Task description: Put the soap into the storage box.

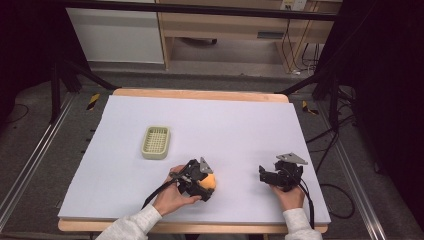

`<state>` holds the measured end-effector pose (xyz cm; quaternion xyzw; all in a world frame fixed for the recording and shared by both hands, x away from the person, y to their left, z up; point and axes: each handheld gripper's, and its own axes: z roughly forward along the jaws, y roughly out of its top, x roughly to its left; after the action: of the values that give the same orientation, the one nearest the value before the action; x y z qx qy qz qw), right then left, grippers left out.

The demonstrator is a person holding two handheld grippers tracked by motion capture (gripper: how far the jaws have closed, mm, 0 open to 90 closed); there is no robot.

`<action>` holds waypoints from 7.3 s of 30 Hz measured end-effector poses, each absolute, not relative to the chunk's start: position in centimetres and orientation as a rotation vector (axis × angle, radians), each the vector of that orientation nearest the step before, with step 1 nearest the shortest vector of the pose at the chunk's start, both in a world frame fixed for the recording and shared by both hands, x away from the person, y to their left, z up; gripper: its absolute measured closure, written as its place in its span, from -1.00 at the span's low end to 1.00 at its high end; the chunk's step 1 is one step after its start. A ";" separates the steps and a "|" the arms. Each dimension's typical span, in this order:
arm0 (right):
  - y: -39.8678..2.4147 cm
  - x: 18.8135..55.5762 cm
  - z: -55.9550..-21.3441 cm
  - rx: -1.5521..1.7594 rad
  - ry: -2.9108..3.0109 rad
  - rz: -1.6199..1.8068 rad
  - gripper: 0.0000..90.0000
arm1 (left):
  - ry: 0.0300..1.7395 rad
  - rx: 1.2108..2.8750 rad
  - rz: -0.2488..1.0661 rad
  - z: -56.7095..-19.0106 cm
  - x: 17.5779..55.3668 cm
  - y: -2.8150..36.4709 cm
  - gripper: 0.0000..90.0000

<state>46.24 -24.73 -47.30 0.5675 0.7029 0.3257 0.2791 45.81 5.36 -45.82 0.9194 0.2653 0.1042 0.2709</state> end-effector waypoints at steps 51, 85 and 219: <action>-24.8 46.3 -47.4 1.532 1.898 0.873 -0.85 | 0.788 2.371 0.376 -45.5 46.5 5.4 -0.42; -24.9 46.3 -47.4 1.527 1.906 0.872 -0.85 | 0.822 2.352 0.408 -46.1 46.4 4.8 -0.41; -25.0 46.3 -47.2 1.531 1.887 0.885 -0.86 | 1.341 2.122 0.549 -44.4 56.9 20.1 -0.42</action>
<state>46.30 -25.04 -47.21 0.5693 0.7017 0.3291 0.2743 56.86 20.14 -44.37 0.7922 0.5007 0.2050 0.2821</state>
